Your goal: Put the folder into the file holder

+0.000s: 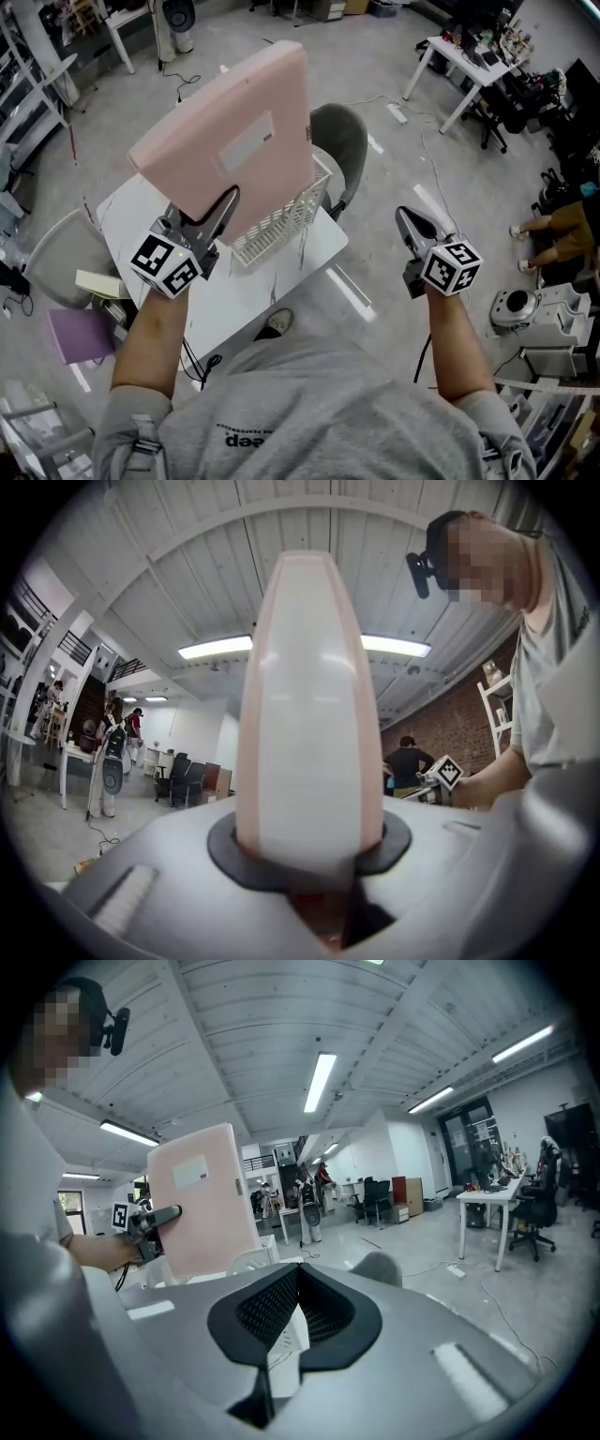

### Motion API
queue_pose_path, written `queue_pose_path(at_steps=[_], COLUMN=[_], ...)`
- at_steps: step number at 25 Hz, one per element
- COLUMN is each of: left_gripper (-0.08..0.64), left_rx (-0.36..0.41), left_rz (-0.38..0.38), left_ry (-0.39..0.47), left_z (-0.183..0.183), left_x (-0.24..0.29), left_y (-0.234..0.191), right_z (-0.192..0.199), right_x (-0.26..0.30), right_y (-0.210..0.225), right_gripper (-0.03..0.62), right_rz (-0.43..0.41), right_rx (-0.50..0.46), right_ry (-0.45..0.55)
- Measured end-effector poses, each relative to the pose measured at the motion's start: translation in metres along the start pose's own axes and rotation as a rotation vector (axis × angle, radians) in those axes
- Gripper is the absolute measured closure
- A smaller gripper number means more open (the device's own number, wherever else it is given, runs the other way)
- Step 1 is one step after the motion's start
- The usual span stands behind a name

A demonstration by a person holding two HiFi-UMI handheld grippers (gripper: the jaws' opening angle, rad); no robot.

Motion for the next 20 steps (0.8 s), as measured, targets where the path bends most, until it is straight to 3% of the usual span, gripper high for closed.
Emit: queue_pose_path(at_steps=[11,20], left_gripper=[0.382,0.382], left_rx=[-0.059,-0.042], left_rz=[0.007,0.036], left_ry=[-0.011,-0.055], left_z=[0.064,0.113], left_x=[0.006,0.01], left_y=[-0.005,-0.005], right_z=[0.017,0.032], right_x=[0.004,0.016], right_y=[0.006,0.008], right_gripper=[0.588,0.588], right_rz=[0.023,0.025], right_rx=[0.019,0.042], right_ry=[-0.043,-0.068])
Point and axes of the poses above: the fingertips, and each gripper's own axes: x forward along the fingers, y to its right, z out of its underside, the point moved 5 cm from there along -x, backward along the fingers, and after that the axes turned 12 degrees about -z, right-handed, at the moved point
